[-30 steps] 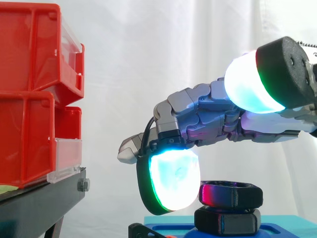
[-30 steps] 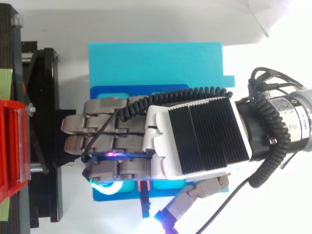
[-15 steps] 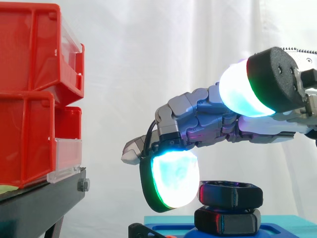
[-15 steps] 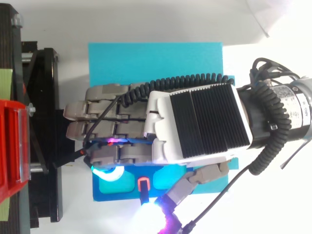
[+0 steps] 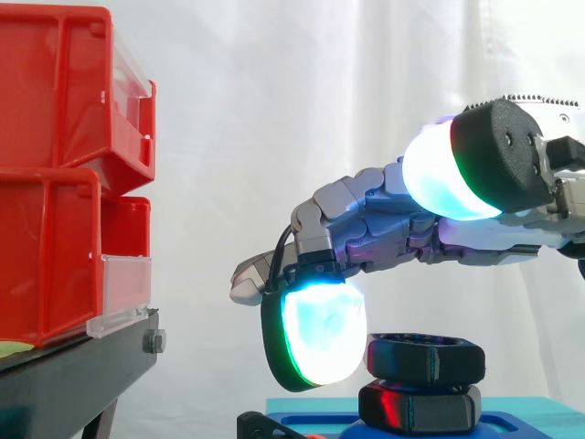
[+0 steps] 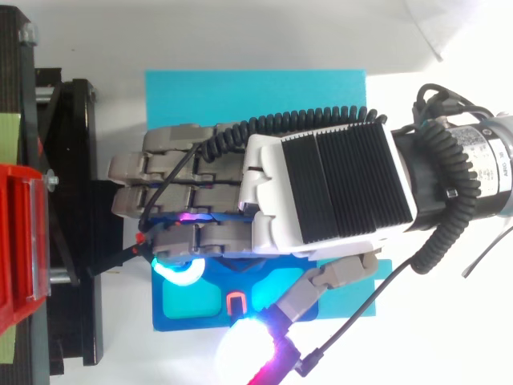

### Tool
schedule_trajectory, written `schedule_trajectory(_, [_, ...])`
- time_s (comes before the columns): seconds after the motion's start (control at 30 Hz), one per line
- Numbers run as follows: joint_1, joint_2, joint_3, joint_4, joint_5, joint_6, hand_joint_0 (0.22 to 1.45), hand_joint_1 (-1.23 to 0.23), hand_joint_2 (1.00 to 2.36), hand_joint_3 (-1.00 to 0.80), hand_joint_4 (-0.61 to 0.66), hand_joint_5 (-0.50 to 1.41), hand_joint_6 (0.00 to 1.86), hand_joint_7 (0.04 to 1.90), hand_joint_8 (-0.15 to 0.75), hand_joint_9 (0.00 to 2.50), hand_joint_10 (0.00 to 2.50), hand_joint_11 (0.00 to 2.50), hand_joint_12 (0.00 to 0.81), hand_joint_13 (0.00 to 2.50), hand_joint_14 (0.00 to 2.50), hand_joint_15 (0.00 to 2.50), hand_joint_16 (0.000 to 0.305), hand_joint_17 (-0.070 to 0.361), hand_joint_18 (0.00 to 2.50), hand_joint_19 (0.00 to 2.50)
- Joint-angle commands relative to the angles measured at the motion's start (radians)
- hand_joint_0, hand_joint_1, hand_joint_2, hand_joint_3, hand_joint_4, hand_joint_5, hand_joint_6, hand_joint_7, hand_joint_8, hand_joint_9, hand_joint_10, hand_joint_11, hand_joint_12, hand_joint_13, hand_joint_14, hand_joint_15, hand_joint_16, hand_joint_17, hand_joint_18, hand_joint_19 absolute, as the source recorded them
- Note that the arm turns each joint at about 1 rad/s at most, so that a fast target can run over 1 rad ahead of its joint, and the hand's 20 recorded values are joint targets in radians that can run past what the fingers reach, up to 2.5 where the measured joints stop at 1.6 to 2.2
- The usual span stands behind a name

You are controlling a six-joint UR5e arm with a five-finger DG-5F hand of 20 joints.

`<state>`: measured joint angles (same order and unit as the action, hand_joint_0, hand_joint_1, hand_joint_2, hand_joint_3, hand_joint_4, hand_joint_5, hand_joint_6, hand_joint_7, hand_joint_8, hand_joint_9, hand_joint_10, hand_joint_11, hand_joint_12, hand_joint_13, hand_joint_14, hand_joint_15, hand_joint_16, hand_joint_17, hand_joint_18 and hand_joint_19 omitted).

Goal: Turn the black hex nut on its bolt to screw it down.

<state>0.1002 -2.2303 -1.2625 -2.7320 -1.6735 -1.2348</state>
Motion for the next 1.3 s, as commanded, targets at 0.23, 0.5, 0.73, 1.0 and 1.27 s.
schedule_trajectory(0.23, [-0.004,0.0,0.0,-0.006,-0.011,0.0,0.44,-0.16,1.0,-0.5,0.28,-0.21,0.74,1.0,0.288,0.36,0.01,0.27,0.348,0.26,0.0,0.0,0.057,0.128,0.25,0.17])
schedule_trajectory(0.5, [-0.007,0.0,-0.002,-0.008,-0.014,0.0,0.44,-0.16,1.0,-0.5,0.27,-0.21,0.75,0.98,0.285,0.37,0.01,0.29,0.349,0.27,0.0,0.01,0.057,0.129,0.26,0.17])
schedule_trajectory(0.73, [-0.014,0.0,-0.002,-0.006,-0.015,0.0,0.44,-0.16,1.0,-0.5,0.27,-0.21,0.76,0.96,0.286,0.37,0.01,0.29,0.349,0.27,0.0,0.01,0.057,0.129,0.26,0.18])
schedule_trajectory(1.0, [-0.025,0.0,-0.002,-0.003,-0.037,0.0,0.44,-0.16,1.0,-0.5,0.27,-0.21,0.77,0.96,0.288,0.38,0.01,0.29,0.347,0.28,0.0,0.02,0.057,0.128,0.26,0.18])
schedule_trajectory(1.27, [-0.04,0.0,-0.002,0.0,-0.051,0.0,0.44,-0.16,1.0,-0.5,0.27,-0.21,0.77,0.95,0.288,0.38,0.01,0.29,0.348,0.28,0.0,0.02,0.057,0.128,0.27,0.19])
